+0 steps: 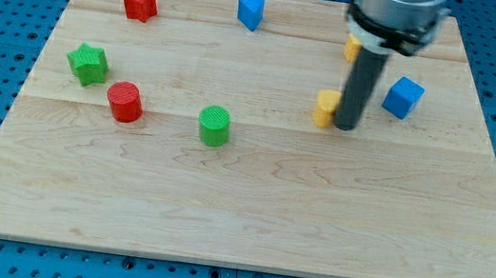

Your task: Move the yellow heart near the blue cube

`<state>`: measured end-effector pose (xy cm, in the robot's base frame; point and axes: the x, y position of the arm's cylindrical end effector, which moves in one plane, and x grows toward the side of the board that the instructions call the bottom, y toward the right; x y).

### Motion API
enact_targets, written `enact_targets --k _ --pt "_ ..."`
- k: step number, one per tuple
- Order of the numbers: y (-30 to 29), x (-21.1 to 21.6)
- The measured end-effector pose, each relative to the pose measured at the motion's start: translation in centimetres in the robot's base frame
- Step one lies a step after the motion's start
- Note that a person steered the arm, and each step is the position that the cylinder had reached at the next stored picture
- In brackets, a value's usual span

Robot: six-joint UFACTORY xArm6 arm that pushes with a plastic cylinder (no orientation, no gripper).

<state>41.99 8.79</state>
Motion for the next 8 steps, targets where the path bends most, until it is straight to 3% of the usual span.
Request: enact_targets --k 1,2,4,5,6,7,8 --pt "2.7 1.4" --pt "0.1 -0.9" --pt "-1.1 -9.2" --pt "-7.3 -8.9" --pt "-4.0 -4.7" --pt "-2.7 -4.1" --pt "1.4 2.1"
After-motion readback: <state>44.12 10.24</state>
